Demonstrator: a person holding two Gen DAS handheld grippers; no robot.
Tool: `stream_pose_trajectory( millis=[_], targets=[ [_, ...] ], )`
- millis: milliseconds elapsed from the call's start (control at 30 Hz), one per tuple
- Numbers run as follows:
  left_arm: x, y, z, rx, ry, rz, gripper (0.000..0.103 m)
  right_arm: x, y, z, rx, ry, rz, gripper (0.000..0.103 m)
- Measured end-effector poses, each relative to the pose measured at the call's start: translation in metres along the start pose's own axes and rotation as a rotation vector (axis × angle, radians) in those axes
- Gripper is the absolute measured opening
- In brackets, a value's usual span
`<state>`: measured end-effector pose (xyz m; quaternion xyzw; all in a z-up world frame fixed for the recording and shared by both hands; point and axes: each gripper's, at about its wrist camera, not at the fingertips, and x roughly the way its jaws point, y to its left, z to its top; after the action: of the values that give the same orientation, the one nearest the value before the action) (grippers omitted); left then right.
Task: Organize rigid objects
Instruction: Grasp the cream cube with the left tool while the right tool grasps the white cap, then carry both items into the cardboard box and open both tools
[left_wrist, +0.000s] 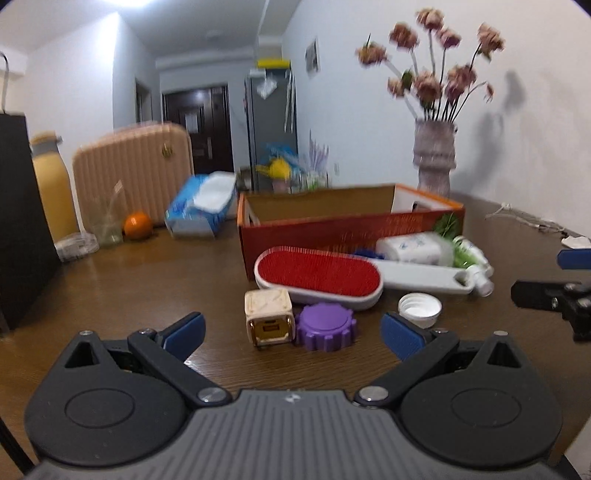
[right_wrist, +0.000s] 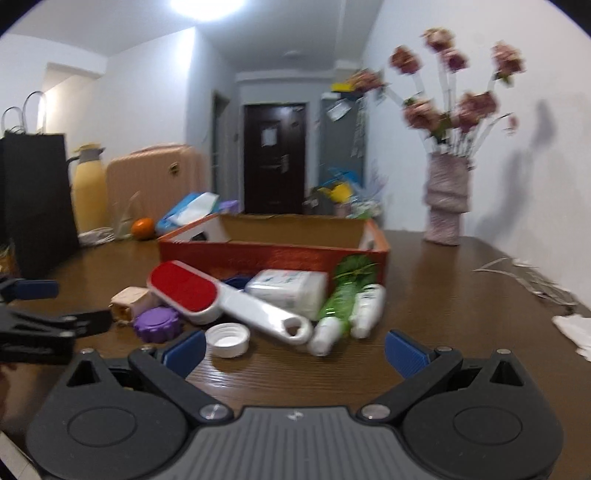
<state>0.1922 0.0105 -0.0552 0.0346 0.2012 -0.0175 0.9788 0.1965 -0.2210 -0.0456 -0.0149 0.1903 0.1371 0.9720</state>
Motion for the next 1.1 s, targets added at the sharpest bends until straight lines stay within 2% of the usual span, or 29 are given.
stream_pose_trajectory(
  millis=[100, 167, 233, 367, 433, 500, 533, 567, 833, 1100],
  targets=[
    [0.021, 0.010, 0.006, -0.023, 0.039, -0.008, 0.103, 0.020, 0.006, 0.002, 0.030, 0.050, 0.101, 0.092],
    [0.033, 0.018, 0.012, -0.043, 0.051, -0.004, 0.103, 0.035, 0.013, 0.005, 0.022, 0.087, 0.139, 0.081],
    [0.046, 0.025, 0.018, -0.061, 0.069, -0.003, 0.100, 0.052, 0.022, 0.007, -0.007, 0.117, 0.151, 0.079],
    [0.074, 0.035, 0.025, -0.093, 0.136, -0.006, 0.076, 0.081, 0.031, 0.013, -0.013, 0.165, 0.173, 0.062],
    [0.083, 0.039, 0.023, -0.113, 0.169, -0.016, 0.073, 0.089, 0.033, 0.014, -0.013, 0.182, 0.176, 0.060],
    [0.087, 0.041, 0.021, -0.126, 0.180, -0.028, 0.050, 0.093, 0.035, 0.015, -0.019, 0.193, 0.163, 0.054],
    [0.088, 0.042, 0.021, -0.130, 0.190, -0.031, 0.045, 0.095, 0.035, 0.014, -0.023, 0.199, 0.161, 0.044],
    [0.088, 0.043, 0.020, -0.138, 0.196, -0.040, 0.042, 0.096, 0.035, 0.014, -0.023, 0.207, 0.161, 0.039],
    [0.060, 0.038, 0.015, -0.143, 0.164, -0.020, 0.040, 0.081, 0.035, 0.010, -0.031, 0.182, 0.166, 0.039],
    [-0.016, 0.021, 0.013, -0.154, 0.050, 0.045, 0.040, 0.029, 0.030, 0.008, -0.019, 0.104, 0.176, 0.039]
  ],
)
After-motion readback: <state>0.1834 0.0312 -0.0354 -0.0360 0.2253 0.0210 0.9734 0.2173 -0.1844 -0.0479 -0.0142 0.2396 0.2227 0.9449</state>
